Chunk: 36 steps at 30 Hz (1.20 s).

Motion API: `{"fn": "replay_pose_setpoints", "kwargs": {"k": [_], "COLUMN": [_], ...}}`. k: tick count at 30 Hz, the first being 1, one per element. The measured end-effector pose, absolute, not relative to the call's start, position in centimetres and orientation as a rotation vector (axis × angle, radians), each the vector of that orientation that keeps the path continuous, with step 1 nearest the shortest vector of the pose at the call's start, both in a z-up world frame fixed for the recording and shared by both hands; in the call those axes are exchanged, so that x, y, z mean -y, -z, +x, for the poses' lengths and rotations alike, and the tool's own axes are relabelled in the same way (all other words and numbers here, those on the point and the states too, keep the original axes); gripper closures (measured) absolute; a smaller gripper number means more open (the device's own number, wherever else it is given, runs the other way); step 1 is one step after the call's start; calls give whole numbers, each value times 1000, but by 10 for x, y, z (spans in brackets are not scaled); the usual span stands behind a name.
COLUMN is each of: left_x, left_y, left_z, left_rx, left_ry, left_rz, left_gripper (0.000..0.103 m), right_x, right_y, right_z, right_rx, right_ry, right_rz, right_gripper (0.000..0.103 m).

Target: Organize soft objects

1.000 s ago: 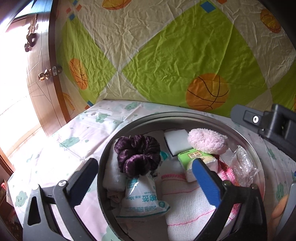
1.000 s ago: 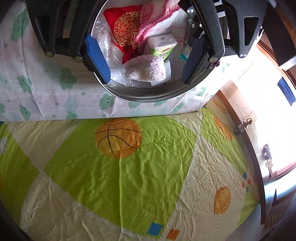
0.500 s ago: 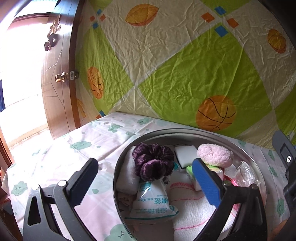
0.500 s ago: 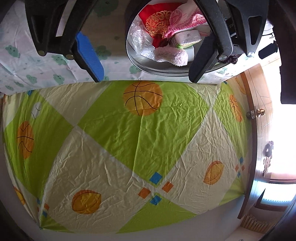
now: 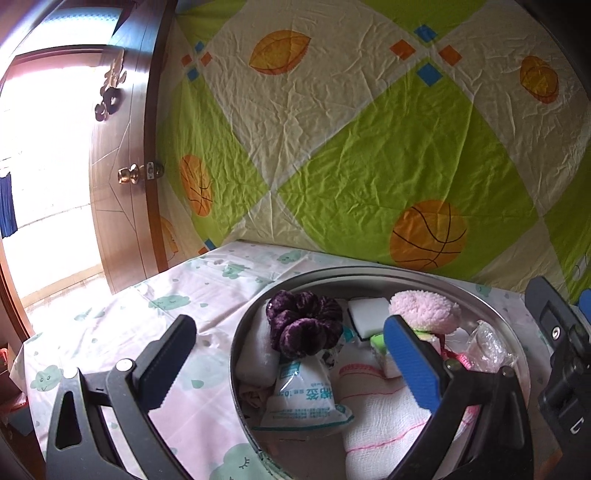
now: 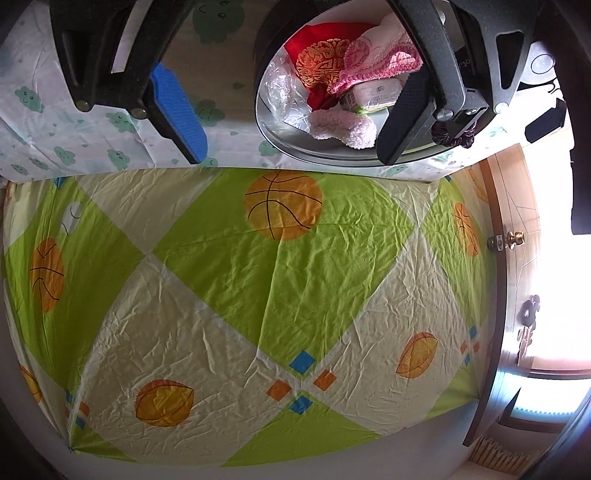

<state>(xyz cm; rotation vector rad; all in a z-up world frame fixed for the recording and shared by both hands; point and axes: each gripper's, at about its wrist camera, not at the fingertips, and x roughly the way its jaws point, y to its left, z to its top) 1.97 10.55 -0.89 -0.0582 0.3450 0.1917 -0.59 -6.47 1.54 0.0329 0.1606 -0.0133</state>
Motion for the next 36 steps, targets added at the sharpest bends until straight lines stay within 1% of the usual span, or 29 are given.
{"fn": "replay_pose_setpoints", "kwargs": {"k": [8, 15, 36], "left_x": [-101, -94, -91], "left_y": [8, 8, 9], "left_z": [8, -1, -5], "left_rx": [-329, -313, -309], "left_ry": [-189, -187, -181], "left_rz": [-56, -44, -41], "left_gripper": [0, 0, 0], "right_x": [71, 71, 70], "right_y": [-18, -21, -23], "right_z": [-23, -35, -42], "right_rx": [-115, -70, -34], "right_ry": [25, 35, 58], "right_rz": [39, 31, 26], "right_gripper": [8, 6, 4]}}
